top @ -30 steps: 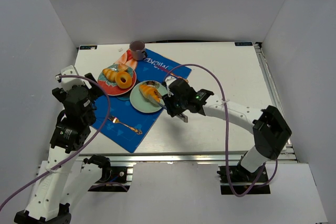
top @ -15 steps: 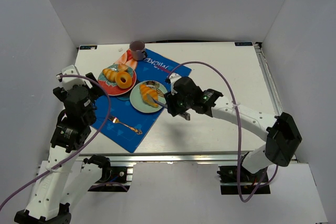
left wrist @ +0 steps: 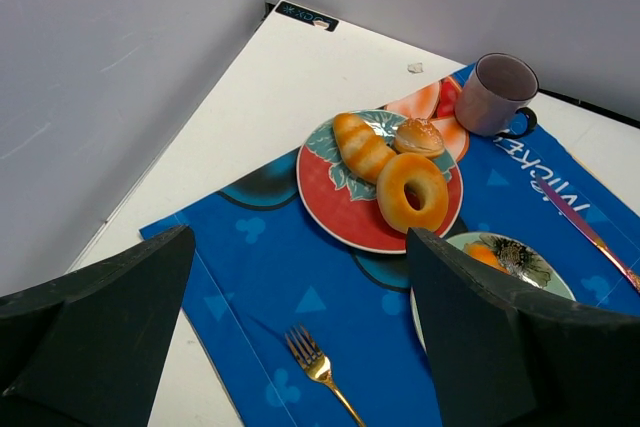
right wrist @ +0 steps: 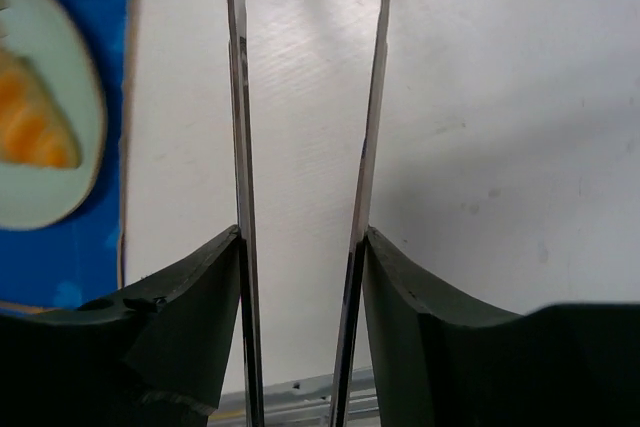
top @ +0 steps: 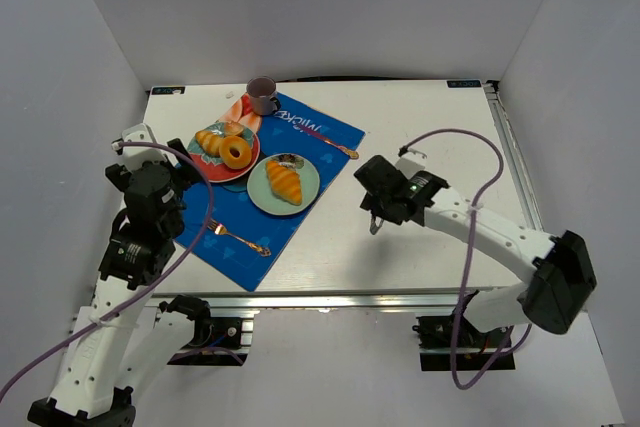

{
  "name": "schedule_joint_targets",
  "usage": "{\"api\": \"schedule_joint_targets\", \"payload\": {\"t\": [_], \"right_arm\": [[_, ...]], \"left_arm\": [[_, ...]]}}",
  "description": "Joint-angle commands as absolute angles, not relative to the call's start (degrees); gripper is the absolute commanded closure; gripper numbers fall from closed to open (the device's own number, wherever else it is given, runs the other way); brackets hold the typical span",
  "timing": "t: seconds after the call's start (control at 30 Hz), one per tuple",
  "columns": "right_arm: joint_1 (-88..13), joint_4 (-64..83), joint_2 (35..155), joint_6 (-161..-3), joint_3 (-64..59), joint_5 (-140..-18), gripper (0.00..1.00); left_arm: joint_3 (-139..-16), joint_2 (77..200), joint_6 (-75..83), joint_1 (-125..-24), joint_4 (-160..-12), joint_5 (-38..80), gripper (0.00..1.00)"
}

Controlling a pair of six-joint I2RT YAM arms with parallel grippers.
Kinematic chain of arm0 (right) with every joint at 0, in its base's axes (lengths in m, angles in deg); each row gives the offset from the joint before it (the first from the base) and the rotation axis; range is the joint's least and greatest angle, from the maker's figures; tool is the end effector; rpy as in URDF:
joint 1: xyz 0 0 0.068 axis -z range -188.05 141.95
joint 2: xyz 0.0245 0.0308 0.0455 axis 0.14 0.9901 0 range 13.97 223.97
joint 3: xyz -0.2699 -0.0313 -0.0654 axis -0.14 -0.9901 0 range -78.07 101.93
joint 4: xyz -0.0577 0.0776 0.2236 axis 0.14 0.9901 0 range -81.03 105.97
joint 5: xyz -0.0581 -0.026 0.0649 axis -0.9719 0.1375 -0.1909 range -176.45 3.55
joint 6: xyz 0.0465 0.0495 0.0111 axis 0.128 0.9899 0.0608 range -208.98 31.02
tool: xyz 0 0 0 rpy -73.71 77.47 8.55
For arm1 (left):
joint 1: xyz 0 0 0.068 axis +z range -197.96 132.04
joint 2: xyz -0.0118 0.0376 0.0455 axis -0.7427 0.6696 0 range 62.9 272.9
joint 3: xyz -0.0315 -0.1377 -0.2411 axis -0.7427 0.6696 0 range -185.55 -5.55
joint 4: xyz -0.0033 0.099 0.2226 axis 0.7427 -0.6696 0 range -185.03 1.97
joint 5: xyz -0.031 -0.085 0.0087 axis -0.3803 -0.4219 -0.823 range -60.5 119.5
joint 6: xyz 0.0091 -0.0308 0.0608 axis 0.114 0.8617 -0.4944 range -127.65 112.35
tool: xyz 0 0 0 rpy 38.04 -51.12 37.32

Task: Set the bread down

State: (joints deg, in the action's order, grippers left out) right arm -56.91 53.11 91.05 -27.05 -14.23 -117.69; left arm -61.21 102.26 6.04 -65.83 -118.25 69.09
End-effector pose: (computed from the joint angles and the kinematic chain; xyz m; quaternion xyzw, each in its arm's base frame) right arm 0.1918 0.1757 0.2818 0.1803 0.9097 0.0758 0.3663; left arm 0.1289 -0.0044 0.3782 -0.1816 0.7481 0.0990 0.6306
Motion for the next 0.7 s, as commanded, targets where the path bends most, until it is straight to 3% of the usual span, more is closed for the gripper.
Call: {"api": "schedule_joint_targets", "payload": {"t": [0.0, 0.37, 0.67], "right_arm": [[-57.18, 57.30, 97.26, -9.98, -14.09, -121.25, 0.46], [-60.52, 53.89, 113.81, -1.45, -9.07, -113.53, 0.48], [-63.33, 50.02, 116.80, -3.63, -9.25, -110.97, 0.35]], "left_arm": [[-60.57, 101.05, 5.18, -66.07, -117.12, 67.91, 0.02], [-60.04, 98.68, 5.62, -65.98, -118.26, 65.71, 0.02], [-58.46, 97.45, 5.97, -65.98, -118.00, 65.36, 0.02]]}}
